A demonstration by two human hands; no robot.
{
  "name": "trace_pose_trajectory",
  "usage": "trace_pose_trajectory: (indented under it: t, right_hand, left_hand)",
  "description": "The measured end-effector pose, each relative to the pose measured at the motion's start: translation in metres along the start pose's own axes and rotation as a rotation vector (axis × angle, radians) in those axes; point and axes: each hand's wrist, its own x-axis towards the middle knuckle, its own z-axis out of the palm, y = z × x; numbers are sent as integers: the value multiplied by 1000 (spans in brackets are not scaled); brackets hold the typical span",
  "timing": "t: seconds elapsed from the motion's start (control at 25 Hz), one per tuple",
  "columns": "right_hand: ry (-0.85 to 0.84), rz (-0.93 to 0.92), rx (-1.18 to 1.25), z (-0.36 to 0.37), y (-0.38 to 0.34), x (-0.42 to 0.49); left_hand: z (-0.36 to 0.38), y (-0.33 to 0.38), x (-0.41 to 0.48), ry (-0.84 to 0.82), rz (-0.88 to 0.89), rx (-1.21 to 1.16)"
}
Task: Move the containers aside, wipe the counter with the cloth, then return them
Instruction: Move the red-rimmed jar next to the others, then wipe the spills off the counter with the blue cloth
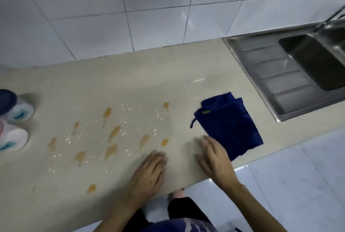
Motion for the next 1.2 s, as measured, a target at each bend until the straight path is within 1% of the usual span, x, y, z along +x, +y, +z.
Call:
trace_pose_trajectory:
  t: [0.12, 0.2, 0.28, 0.32, 0.44, 0.52, 0.68, 0.8, 0.92, 1.12, 1.2]
  right_hand:
    - [45, 128, -97, -21, 69, 36]
    - [-40, 211, -181, -30, 103, 55]
    - [-124, 230, -253, -28, 120, 63]
    - [-137, 233, -280, -25, 120, 64]
    - [-161, 233, -331, -15, 100, 62]
    - [-176, 181, -337, -7, 76, 55]
    - [-236, -24, -318, 33, -10, 35]
    - [-227, -76, -337, 72, -79, 33]
    - [-208, -51, -337, 91, -105, 42]
    - [-196, 88, -349, 75, -73, 43]
    - [-198, 160, -346, 74, -79, 44]
  left_hand:
    - [16, 19, 29, 27, 57, 30]
    - [19, 28, 41, 14, 54, 55]
    - [23, 33, 45, -5, 37, 76]
    - [24, 33, 45, -12, 17, 63]
    - [25, 27, 39, 3, -81, 15]
    - [25, 21, 30, -2, -134, 9]
    - [8, 5, -1, 5, -220, 24]
    - [-19, -19, -40, 38, -307, 9]
    - [-46, -51, -84, 93, -371, -4]
    - [-74, -110, -147, 158, -456, 27]
    - [-80, -130, -166, 174, -468, 36]
